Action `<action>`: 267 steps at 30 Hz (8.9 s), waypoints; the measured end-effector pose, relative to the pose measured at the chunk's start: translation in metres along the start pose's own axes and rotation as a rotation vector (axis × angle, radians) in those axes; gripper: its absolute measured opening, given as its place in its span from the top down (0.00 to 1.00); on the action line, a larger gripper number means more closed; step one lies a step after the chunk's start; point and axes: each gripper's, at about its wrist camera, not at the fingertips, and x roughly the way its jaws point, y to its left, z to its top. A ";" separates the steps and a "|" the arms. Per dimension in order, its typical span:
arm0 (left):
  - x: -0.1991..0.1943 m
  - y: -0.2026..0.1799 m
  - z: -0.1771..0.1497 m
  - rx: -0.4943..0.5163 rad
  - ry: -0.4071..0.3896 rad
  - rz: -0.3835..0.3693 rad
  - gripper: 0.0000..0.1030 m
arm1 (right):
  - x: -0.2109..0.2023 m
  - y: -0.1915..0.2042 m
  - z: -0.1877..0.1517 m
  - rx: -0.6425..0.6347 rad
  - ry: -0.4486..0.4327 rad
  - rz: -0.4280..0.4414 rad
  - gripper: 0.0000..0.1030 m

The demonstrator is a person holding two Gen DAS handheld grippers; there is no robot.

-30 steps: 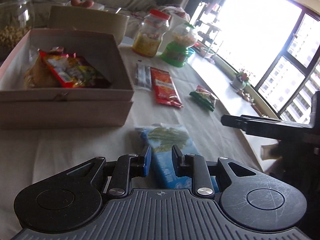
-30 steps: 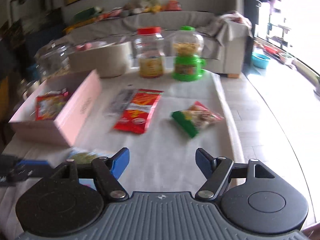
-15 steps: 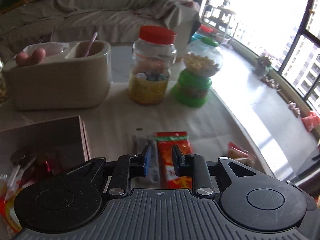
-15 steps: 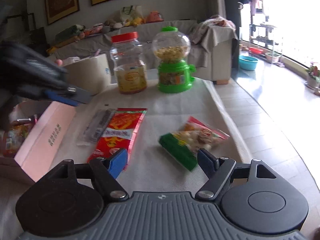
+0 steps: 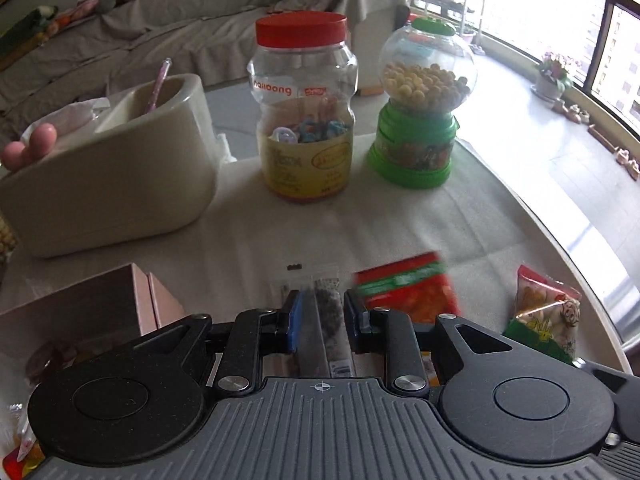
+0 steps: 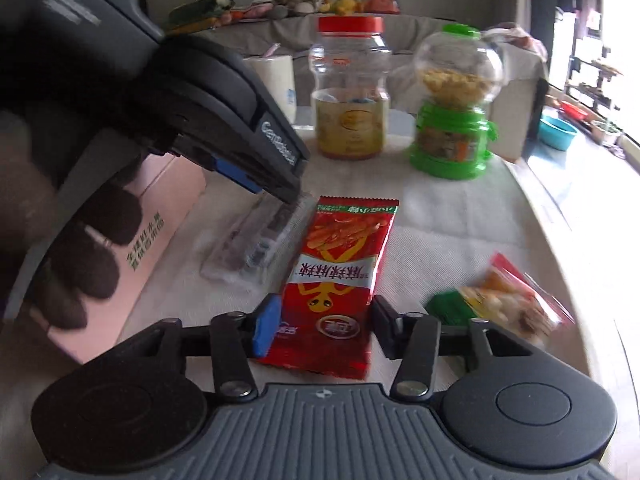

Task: Organize snacks
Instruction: 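Grasp the clear packet of dark strips with the left tool while the right tool reaches the red stick-snack packet, then carry the clear packet with the left tool toward the pink box, then grasp the red stick-snack packet with the right tool while the left tool holds the clear packet, then lower the red packet and clear packet into the pink box and open both tools, then grasp the blue green-bean packet with the left tool while the right tool reaches the green-and-white bag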

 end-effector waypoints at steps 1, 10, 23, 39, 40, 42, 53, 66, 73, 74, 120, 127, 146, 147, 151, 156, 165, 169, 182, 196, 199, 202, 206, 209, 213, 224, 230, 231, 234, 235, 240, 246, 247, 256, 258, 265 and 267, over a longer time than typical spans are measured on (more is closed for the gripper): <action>0.000 0.000 -0.001 0.007 0.000 0.000 0.75 | -0.008 -0.003 -0.005 0.009 0.004 -0.007 0.70; 0.016 0.012 -0.001 -0.039 0.025 -0.011 0.74 | -0.059 -0.036 -0.059 0.224 -0.109 -0.017 0.53; 0.013 -0.001 -0.001 -0.027 0.052 -0.215 0.65 | -0.057 -0.049 -0.059 0.293 -0.109 0.018 0.31; 0.013 -0.030 -0.005 0.292 0.096 -0.091 0.61 | -0.056 -0.048 -0.058 0.290 -0.107 0.025 0.27; 0.014 -0.029 -0.004 0.290 0.101 -0.092 0.61 | -0.056 -0.048 -0.058 0.289 -0.107 0.025 0.26; 0.014 -0.027 -0.004 0.286 0.124 -0.094 0.60 | -0.055 -0.048 -0.058 0.285 -0.106 0.029 0.24; 0.023 -0.018 -0.004 0.154 0.175 -0.102 0.56 | -0.053 -0.046 -0.057 0.262 -0.097 0.053 0.16; -0.036 -0.010 -0.022 -0.026 0.063 -0.179 0.62 | -0.051 -0.054 -0.057 0.286 -0.098 0.130 0.05; -0.133 0.020 -0.080 -0.115 -0.060 -0.305 0.62 | -0.047 -0.046 -0.053 0.240 -0.076 0.111 0.00; -0.141 0.024 -0.094 -0.117 -0.052 -0.301 0.62 | -0.046 -0.044 -0.052 0.226 -0.069 0.108 0.00; -0.168 0.052 -0.248 -0.214 -0.168 -0.200 0.78 | -0.135 0.005 -0.088 0.108 0.059 0.030 0.30; -0.162 0.054 -0.246 -0.239 -0.167 -0.201 0.78 | -0.052 -0.006 -0.021 0.223 0.034 -0.114 0.21; -0.158 0.066 -0.251 -0.350 -0.162 -0.290 0.80 | -0.139 0.007 -0.058 0.026 0.046 -0.005 0.49; -0.155 0.065 -0.249 -0.346 -0.143 -0.263 0.83 | -0.148 0.007 -0.064 0.016 0.046 0.002 0.49; -0.146 0.064 -0.244 -0.353 -0.130 -0.238 0.85 | -0.168 0.015 -0.093 -0.040 0.051 -0.014 0.49; -0.155 0.062 -0.249 -0.330 -0.172 -0.265 0.87 | -0.166 0.016 -0.116 -0.044 0.086 -0.020 0.49; -0.197 0.048 -0.277 -0.234 -0.166 -0.343 0.87 | -0.195 0.028 -0.117 -0.080 0.049 0.036 0.49; -0.231 0.045 -0.285 -0.206 -0.187 -0.390 0.87 | -0.211 0.041 -0.108 -0.118 0.011 0.083 0.49; -0.310 0.112 -0.190 -0.237 -0.539 -0.251 0.87 | -0.247 0.093 0.037 -0.161 -0.307 0.220 0.49; -0.128 0.191 -0.151 -0.589 -0.306 -0.340 0.84 | -0.156 0.140 0.087 -0.232 -0.176 0.132 0.49; -0.146 0.202 -0.163 -0.610 -0.364 -0.283 0.84 | -0.129 0.148 0.094 -0.215 -0.142 0.143 0.49; -0.177 0.201 -0.173 -0.615 -0.357 -0.160 0.84 | -0.096 0.155 0.109 -0.151 -0.104 0.182 0.48; -0.206 0.186 -0.203 -0.537 -0.340 -0.090 0.84 | -0.054 0.159 0.131 -0.054 -0.048 0.242 0.29; -0.209 0.172 -0.227 -0.499 -0.294 -0.115 0.84 | -0.050 0.151 0.129 -0.026 -0.013 0.265 0.29; -0.201 0.156 -0.247 -0.551 -0.226 -0.208 0.84 | -0.080 0.131 0.094 -0.081 -0.027 0.234 0.29; -0.183 0.047 -0.232 -0.335 -0.137 -0.366 0.84 | -0.162 0.034 -0.057 -0.028 -0.017 0.057 0.24; -0.187 0.014 -0.231 -0.249 -0.134 -0.252 0.84 | -0.152 0.014 -0.104 0.055 0.003 0.037 0.24; -0.186 0.012 -0.231 -0.250 -0.127 -0.250 0.84 | -0.150 0.013 -0.108 0.064 0.000 0.048 0.24; -0.183 0.008 -0.229 -0.240 -0.114 -0.238 0.84 | -0.144 0.010 -0.114 0.073 0.008 0.053 0.24; -0.180 0.005 -0.228 -0.239 -0.111 -0.236 0.84 | -0.143 0.009 -0.116 0.077 0.009 0.050 0.24; -0.171 0.005 -0.228 -0.237 -0.090 -0.229 0.84 | -0.138 0.005 -0.118 0.111 0.003 0.066 0.24; -0.168 0.010 -0.228 -0.278 -0.102 -0.255 0.84 | -0.134 -0.012 -0.075 0.102 -0.073 -0.042 0.19; -0.169 0.013 -0.229 -0.293 -0.112 -0.267 0.84 | -0.125 -0.020 -0.064 0.120 -0.071 -0.066 0.18; -0.169 0.032 -0.231 -0.366 -0.138 -0.319 0.84 | -0.014 -0.089 0.003 0.421 0.056 -0.188 0.18; -0.166 0.034 -0.232 -0.374 -0.129 -0.326 0.84 | 0.003 -0.082 0.010 0.360 0.070 -0.258 0.18; -0.156 0.043 -0.236 -0.420 -0.109 -0.371 0.84 | -0.012 -0.052 -0.004 0.134 0.056 -0.263 0.46; -0.151 0.045 -0.237 -0.451 -0.093 -0.412 0.84 | -0.029 -0.050 -0.020 0.134 0.066 -0.202 0.47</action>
